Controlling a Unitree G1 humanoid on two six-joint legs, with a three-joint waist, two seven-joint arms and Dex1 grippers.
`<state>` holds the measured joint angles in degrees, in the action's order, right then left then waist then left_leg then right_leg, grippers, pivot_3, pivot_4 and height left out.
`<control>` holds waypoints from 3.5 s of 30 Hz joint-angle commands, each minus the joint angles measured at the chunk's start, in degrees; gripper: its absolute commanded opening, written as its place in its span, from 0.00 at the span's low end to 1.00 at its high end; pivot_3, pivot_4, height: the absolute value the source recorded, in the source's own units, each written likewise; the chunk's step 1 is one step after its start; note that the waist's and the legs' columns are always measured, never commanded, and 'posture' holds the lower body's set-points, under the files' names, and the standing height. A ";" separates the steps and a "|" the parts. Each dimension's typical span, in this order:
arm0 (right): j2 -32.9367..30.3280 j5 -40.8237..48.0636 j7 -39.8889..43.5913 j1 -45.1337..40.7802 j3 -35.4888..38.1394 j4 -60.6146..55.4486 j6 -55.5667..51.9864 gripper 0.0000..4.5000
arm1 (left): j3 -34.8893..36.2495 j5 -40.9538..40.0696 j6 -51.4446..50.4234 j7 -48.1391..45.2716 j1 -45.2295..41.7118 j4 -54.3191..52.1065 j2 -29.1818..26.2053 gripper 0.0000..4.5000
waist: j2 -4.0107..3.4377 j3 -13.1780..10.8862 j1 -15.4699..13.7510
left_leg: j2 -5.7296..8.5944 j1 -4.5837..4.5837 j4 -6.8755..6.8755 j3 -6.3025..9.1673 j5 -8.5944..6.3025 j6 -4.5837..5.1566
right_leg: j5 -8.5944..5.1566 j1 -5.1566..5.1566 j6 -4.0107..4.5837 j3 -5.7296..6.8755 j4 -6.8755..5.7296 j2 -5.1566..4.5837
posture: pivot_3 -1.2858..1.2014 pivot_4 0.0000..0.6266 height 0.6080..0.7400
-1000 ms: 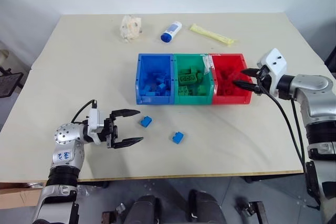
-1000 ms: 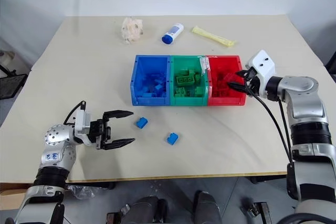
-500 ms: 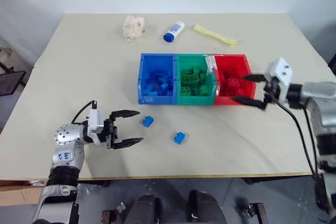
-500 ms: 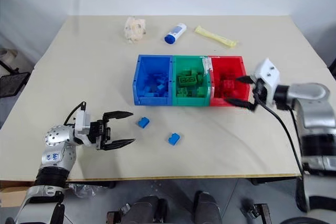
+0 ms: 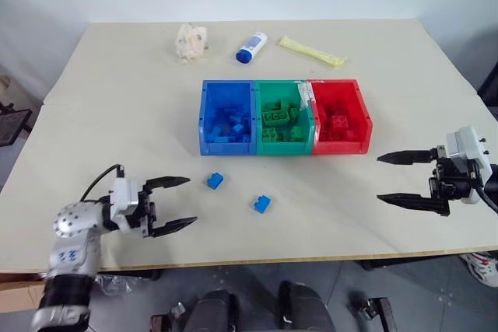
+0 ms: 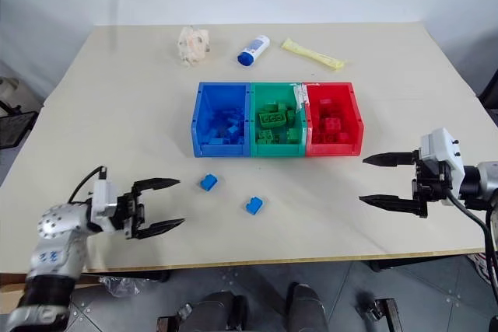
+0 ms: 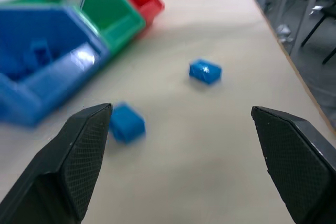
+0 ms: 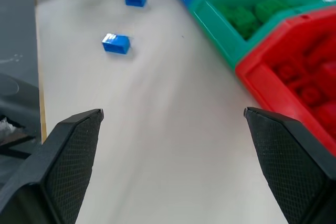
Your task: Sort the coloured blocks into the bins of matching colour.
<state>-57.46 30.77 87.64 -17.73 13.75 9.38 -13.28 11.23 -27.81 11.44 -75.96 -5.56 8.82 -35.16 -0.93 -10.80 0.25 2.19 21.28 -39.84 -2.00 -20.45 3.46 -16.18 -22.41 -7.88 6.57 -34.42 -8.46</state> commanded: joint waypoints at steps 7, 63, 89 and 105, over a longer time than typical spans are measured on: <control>1.59 -1.82 3.88 -8.49 -5.96 6.33 3.34 1.00 | 7.75 -0.36 -6.45 10.89 19.62 -21.32 -3.30 1.00 | -0.05 -0.03 -0.07 | 0.03 0.01 0.01 0.04 -0.09 -0.11 | 0.01 0.05 0.02 -0.12 0.46 -0.08 | 0.52 0.24 1.00; 3.66 4.11 -9.16 6.86 2.60 -12.89 -1.85 1.00 | -30.34 26.52 -16.94 31.39 -15.64 -7.84 16.84 0.36 | -0.11 -0.05 -3.06 | 0.12 -0.02 -0.22 -0.10 0.01 0.07 | 0.02 0.11 -0.01 0.15 -0.01 0.12 | 0.52 0.24 1.00; 6.57 6.74 -13.49 4.78 6.40 -11.99 -1.36 1.00 | -16.78 27.07 -17.73 49.48 -44.04 14.83 22.54 1.00 | 0.04 -0.12 -3.34 | 0.17 0.10 -0.18 -0.10 0.06 0.15 | 0.07 0.06 -0.10 0.50 -0.04 0.35 | 0.52 0.24 1.00; 5.53 4.39 -7.45 -0.60 2.86 -4.15 -0.45 1.00 | -8.10 7.67 -27.76 20.33 -20.27 -13.28 0.81 1.00 | 0.03 -0.12 -1.77 | 0.10 0.07 -0.19 -0.06 0.04 0.12 | 0.06 0.03 -0.09 0.38 -0.07 0.36 | 0.52 0.24 1.00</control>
<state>-51.07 35.11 78.58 -17.66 16.09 4.88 -14.76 0.41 -17.00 -17.01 -51.94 -27.58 -0.74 -32.31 -0.90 -10.92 -1.52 2.29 21.35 -40.04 -2.04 -20.40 3.58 -16.12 -22.35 -7.96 6.92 -34.48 -8.11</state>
